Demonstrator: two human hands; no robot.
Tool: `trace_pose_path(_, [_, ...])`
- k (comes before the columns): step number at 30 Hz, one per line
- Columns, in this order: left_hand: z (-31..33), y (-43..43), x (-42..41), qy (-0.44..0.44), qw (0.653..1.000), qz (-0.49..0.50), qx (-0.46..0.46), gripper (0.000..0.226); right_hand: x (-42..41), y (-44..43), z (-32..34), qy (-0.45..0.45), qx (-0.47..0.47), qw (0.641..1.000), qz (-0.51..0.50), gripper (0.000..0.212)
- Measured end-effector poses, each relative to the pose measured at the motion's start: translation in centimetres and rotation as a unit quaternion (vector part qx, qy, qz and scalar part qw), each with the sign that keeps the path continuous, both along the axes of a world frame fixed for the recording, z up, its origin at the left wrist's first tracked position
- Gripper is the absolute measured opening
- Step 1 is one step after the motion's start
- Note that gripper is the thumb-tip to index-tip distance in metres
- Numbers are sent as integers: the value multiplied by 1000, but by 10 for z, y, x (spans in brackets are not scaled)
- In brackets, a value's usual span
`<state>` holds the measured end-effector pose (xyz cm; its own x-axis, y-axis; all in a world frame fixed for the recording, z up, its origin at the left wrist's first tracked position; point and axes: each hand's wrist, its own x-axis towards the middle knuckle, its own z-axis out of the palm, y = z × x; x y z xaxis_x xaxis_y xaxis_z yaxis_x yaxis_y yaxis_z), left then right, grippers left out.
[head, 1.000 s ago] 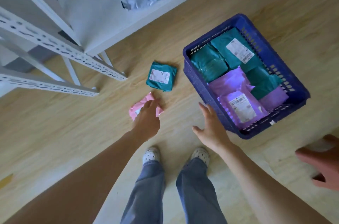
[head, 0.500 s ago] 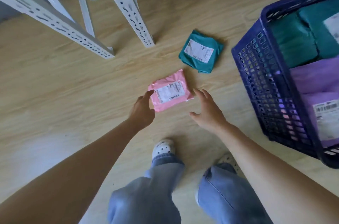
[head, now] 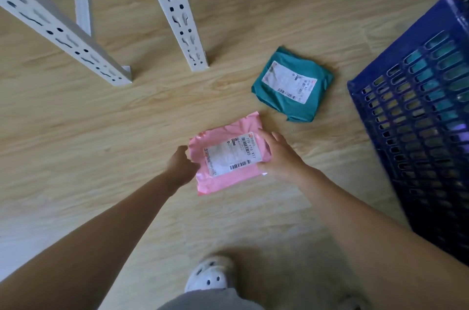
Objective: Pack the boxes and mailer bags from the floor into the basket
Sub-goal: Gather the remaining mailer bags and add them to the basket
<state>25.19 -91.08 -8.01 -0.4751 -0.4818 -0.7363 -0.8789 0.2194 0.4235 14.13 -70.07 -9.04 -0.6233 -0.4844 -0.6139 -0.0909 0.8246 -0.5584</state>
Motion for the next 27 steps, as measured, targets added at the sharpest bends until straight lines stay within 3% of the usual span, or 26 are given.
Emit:
trace_pose_path(6, [-12, 3, -2, 33, 986, 130, 97, 53, 8, -8, -17, -7, -41, 998, -51, 80])
trace_pose_path(9, [-4, 4, -7, 52, 980, 144, 124, 56, 13, -9, -12, 2, -49, 996, -71, 79])
trace_pose_path(15, [46, 5, -34, 125, 978, 112, 121, 59, -8, 3, 36, 43, -60, 994, -84, 79])
trace_pose_path(27, [206, 62, -139, 298, 947, -40, 118, 62, -84, 80, 200, 183, -130, 961, -161, 69])
